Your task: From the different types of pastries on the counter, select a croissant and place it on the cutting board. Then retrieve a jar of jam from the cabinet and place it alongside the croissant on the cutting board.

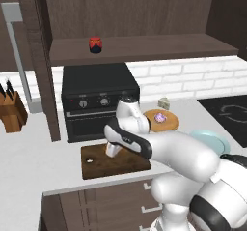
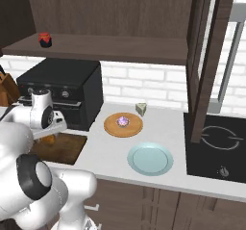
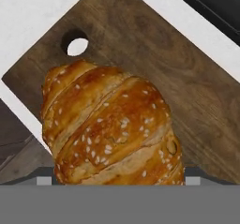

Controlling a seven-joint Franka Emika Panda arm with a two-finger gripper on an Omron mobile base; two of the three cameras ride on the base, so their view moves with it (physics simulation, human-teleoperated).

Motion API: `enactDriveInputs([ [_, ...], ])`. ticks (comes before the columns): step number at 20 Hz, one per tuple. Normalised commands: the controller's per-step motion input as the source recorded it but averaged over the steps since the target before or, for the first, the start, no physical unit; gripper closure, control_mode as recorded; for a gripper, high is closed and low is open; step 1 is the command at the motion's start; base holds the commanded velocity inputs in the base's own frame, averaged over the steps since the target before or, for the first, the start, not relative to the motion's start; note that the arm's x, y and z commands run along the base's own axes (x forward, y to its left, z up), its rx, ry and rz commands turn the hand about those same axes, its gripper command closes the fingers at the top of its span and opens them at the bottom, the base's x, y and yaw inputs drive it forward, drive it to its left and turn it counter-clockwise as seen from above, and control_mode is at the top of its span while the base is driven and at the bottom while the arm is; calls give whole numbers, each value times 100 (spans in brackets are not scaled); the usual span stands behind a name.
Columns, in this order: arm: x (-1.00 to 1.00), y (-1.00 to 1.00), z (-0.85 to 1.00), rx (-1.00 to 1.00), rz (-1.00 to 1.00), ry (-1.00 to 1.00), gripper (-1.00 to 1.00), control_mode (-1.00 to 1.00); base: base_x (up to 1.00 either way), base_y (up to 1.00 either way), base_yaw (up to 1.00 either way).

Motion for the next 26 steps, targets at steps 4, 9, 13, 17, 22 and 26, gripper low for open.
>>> enactDriveInputs([
  [4, 0, 49, -33, 0, 0, 0, 100, -100, 0, 0, 0],
  [9, 16, 37, -22, 0, 0, 0, 100, -100, 0, 0, 0],
  [13, 19, 19, -20, 0, 0, 0, 100, -100, 0, 0, 0],
  [17, 22, 19, -24, 0, 0, 0, 100, -100, 0, 0, 0],
  [22, 23, 19, -26, 0, 0, 0, -100, -100, 0, 0, 0],
  [26, 4, 3, -10, 0, 0, 0, -100, -100, 0, 0, 0],
])
